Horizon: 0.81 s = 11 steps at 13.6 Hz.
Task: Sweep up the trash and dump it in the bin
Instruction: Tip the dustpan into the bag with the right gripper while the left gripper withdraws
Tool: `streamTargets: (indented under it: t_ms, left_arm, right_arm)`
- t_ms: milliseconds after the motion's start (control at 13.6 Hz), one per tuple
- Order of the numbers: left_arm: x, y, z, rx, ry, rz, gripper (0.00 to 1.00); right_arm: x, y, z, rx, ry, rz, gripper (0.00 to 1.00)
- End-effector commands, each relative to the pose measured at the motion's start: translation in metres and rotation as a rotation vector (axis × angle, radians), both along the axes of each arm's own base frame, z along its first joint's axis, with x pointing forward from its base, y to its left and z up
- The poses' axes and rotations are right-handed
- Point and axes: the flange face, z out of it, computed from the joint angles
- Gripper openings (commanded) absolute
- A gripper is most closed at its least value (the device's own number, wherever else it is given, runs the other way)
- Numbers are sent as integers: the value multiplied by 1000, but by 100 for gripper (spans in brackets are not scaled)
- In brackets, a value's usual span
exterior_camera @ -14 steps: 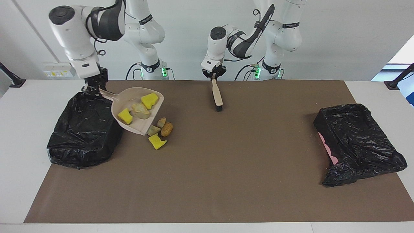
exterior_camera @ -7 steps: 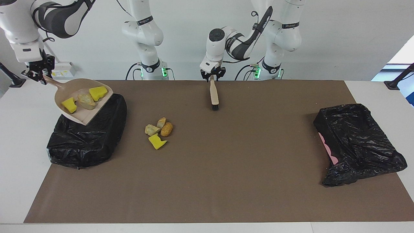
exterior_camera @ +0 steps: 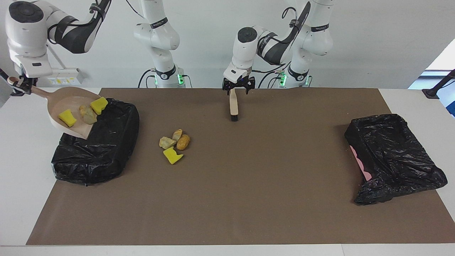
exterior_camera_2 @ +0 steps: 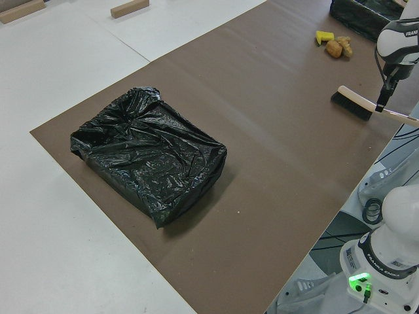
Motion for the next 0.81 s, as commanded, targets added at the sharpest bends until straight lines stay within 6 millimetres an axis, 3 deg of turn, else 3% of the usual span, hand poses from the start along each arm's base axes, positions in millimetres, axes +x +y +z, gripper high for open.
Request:
streamTargets:
  t_ms: [0,147,221,368,515,736]
  left_arm:
    - [63,9,36,12,-10,-29,100]
    - [102,35,73,-7,-32,-26,100]
    - [117,52,88,-13,-41,-40,100]
    - [142,78,117,-26,-62,-55,100]
    - [161,108,145,-34,-78,-71,100]
    - [179,155,182,-35,-84,-97,100]
  right_arm:
    - [9,18,0,-99,50,101,0]
    - [13,25,1,-161,79,143,0]
    - [19,40,1,-206,102,189,0]
    - [20,44,1,-233,115,200,0]
    - [18,44,10,-308,139,221,0]
    - [19,74,23,-447,172,321,0]
